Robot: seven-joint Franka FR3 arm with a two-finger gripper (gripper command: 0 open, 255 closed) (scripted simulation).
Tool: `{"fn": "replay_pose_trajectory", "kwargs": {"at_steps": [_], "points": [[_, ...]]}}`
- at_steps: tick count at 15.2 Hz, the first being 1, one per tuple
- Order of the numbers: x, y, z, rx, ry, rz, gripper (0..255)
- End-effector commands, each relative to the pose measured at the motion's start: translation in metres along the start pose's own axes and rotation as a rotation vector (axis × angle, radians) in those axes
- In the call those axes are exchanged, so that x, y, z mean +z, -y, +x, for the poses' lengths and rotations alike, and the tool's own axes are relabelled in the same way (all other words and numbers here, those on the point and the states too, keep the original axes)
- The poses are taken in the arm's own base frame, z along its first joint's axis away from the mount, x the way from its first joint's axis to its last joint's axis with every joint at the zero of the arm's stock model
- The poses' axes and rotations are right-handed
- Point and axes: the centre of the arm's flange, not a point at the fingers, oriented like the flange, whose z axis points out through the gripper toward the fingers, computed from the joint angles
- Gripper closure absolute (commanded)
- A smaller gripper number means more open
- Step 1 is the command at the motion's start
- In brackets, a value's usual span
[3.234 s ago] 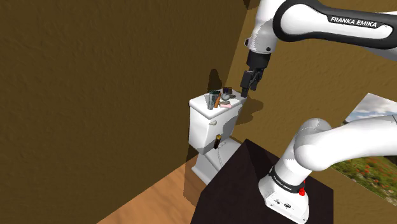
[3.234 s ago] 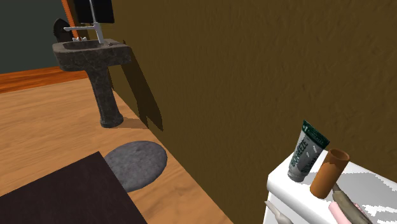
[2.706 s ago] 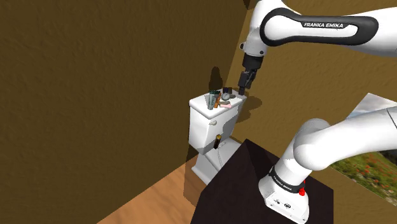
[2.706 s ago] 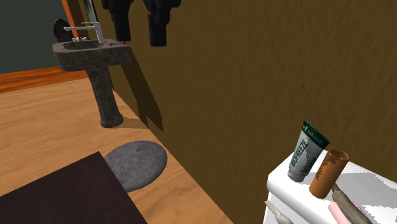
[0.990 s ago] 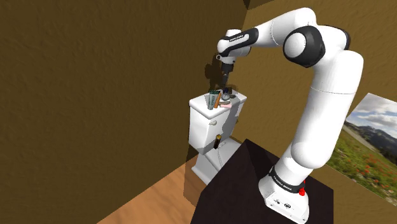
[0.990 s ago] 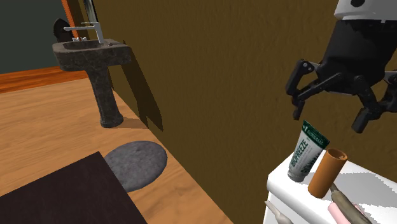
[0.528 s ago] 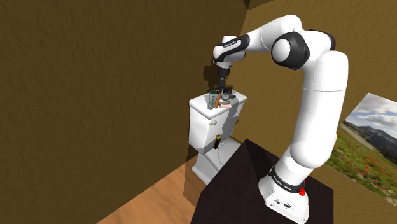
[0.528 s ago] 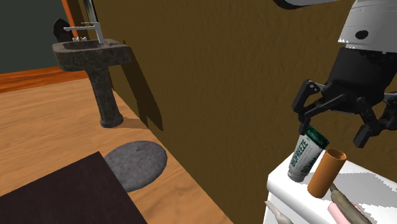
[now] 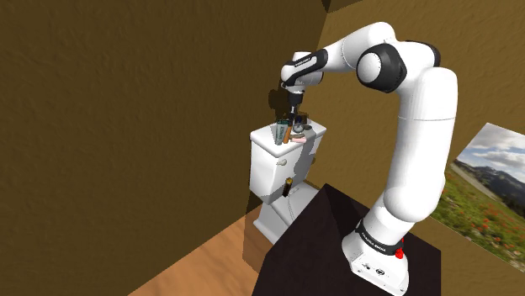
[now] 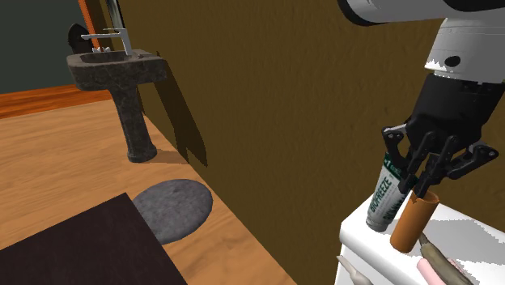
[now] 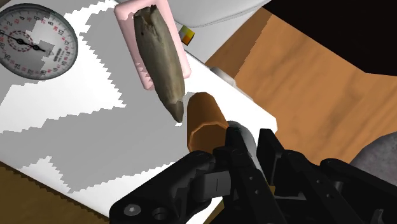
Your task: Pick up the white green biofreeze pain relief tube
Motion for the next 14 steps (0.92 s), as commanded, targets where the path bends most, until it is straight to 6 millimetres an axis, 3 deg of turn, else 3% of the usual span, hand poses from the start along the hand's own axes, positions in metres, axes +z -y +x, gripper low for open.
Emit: {"fn": "replay_pose_trajectory", "kwargs": {"at_steps": [1,6,14], "points": [[0.001,0.0,0.0,0.0,0.001,0.001,255],[0.001,0.0,0.0,0.0,0.001,0.001,255],[-0.041,0.001,-0.004,0.0,0.001,0.001,255]]}}
